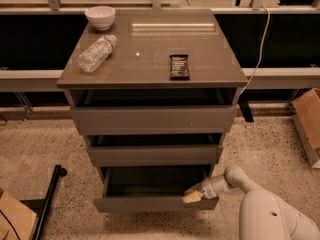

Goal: Open bottom drawer

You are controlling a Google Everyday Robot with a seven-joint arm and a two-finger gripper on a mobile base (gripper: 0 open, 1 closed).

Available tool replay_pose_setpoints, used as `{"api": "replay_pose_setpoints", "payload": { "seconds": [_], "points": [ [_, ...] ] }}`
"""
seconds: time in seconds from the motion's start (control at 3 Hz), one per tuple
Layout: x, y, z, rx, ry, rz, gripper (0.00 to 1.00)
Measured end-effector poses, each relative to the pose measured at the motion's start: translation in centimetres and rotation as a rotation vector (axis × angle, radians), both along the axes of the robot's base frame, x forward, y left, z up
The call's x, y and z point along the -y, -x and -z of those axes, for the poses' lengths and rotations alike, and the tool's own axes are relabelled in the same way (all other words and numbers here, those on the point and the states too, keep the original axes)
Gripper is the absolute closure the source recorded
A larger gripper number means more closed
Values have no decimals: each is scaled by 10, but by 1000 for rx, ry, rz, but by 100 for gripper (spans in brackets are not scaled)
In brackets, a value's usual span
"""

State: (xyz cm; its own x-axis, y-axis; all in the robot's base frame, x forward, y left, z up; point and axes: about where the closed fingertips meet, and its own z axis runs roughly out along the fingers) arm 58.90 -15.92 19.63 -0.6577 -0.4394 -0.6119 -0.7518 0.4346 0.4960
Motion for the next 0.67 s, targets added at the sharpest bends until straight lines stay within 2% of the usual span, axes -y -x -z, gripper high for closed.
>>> {"api": "replay_pose_setpoints", "payload": {
  "seconds": [0.33, 0.67],
  "points": [
    [0, 0, 0, 0, 0, 0, 68],
    [-6, 16, 8, -64, 44, -37, 38]
  ]
}}
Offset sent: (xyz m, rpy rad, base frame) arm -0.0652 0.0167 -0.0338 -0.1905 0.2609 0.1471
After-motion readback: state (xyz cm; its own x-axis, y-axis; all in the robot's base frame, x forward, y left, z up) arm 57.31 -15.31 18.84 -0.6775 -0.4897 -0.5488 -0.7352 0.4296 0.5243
